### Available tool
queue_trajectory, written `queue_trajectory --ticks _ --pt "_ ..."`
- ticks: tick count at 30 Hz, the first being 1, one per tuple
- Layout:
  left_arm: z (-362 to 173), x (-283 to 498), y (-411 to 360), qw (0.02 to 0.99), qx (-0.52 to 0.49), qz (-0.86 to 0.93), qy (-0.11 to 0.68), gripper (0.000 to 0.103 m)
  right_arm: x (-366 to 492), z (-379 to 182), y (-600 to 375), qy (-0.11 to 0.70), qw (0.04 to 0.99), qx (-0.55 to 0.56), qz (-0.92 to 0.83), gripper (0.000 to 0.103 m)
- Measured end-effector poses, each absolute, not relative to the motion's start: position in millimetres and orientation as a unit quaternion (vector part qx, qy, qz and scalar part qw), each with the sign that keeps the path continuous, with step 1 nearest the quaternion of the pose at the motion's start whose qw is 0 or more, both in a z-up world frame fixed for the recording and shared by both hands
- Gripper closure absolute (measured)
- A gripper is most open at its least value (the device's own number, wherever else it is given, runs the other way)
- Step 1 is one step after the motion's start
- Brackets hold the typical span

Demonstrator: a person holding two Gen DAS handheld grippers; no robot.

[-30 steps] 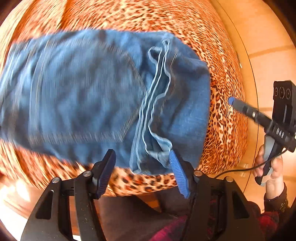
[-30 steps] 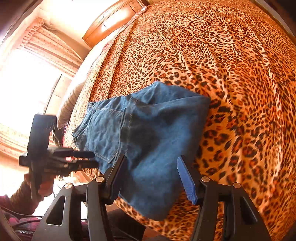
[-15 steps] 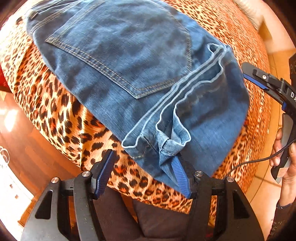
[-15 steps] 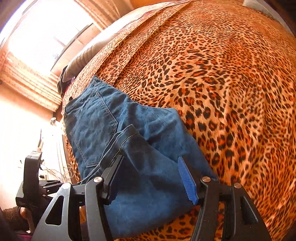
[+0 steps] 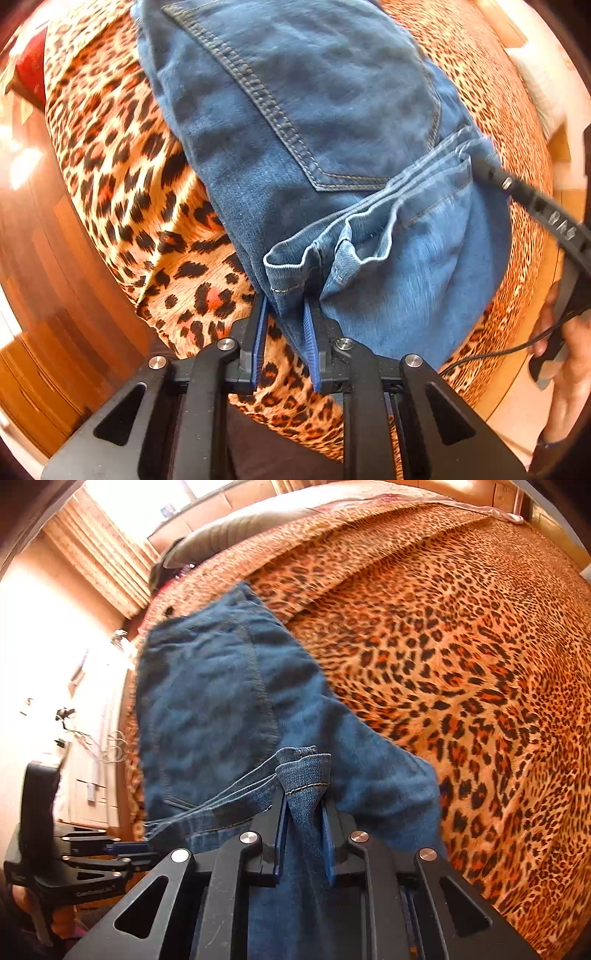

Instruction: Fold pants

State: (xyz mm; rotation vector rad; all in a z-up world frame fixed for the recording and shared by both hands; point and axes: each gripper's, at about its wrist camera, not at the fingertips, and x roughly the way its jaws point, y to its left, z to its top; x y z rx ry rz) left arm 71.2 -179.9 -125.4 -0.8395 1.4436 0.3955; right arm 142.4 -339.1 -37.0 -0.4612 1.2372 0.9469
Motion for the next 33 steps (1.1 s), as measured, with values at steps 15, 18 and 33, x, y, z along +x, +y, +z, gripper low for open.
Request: queue_trajectory --ticks 15,18,33 --pt "-111 74 -177 0.655 -0.381 0.167 0.630 0.073 178 -52 -386 0.607 0.656 -0.110 0.435 0.070" --pt "-116 74 -185 0.646 -0.375 0.179 0.641 0.073 146 -54 -361 0.584 0.642 -0.181 0.463 0.081" --pt "-122 73 -187 0.630 -0.393 0.201 0.638 0.064 156 -50 -333 0.552 0.649 -0.207 0.482 0.092"
